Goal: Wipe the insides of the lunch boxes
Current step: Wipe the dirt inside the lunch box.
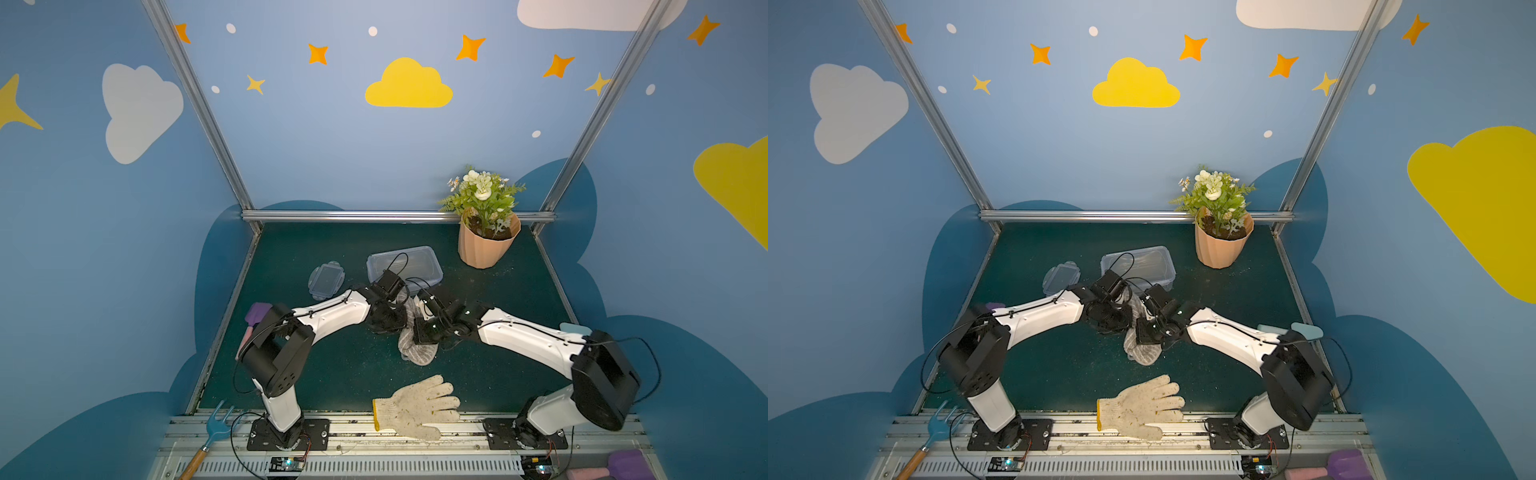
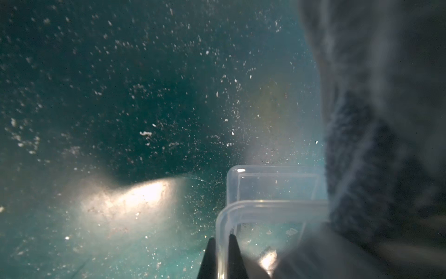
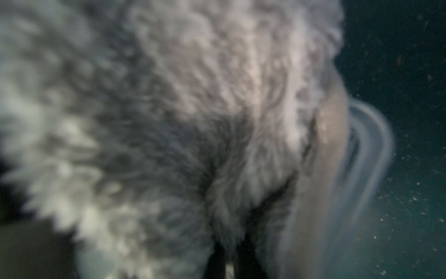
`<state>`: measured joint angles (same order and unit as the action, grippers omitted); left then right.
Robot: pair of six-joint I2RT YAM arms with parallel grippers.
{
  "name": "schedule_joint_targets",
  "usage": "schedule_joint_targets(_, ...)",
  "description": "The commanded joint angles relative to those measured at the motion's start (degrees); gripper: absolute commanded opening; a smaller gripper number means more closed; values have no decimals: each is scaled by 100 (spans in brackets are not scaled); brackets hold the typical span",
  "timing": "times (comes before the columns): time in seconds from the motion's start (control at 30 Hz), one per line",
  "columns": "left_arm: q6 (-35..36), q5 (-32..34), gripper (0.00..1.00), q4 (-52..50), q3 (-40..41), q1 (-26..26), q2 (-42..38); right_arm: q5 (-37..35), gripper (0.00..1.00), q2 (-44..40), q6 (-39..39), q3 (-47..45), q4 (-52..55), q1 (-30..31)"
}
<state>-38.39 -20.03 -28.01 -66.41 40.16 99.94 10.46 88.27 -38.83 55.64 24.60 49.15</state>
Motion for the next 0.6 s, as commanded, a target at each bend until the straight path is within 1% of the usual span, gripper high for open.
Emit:
schedule_joint_targets(0.0,-205,12,4,48,-56,26,-441,-186,0,270,-177,90,106,75)
schedule_joint_targets(0.13,-443,-107,4,386,41,35,-781,-306,0,878,-254,294,451,97)
schedule_joint_targets(0.23,-691,-435,4,811,142,76,-897,-10,0,1280,-298,456,267,105)
schedule_joint_targets(0.33,-814,-625,4,1050,179,218,-821,363,0,1440,-427,570,-280,76)
schedule_joint_targets(0.43,-904,-858,4,1225,199,371,-579,589,0,1525,-623,736,-784,-37)
schedule_joint_targets(0.5,-948,-969,4,1356,228,491,-434,774,0,1548,-844,733,-1292,-163)
schedule_joint_targets(0.57,-990,-1056,4,1404,226,591,-256,975,0,1562,-1185,663,-2018,-342)
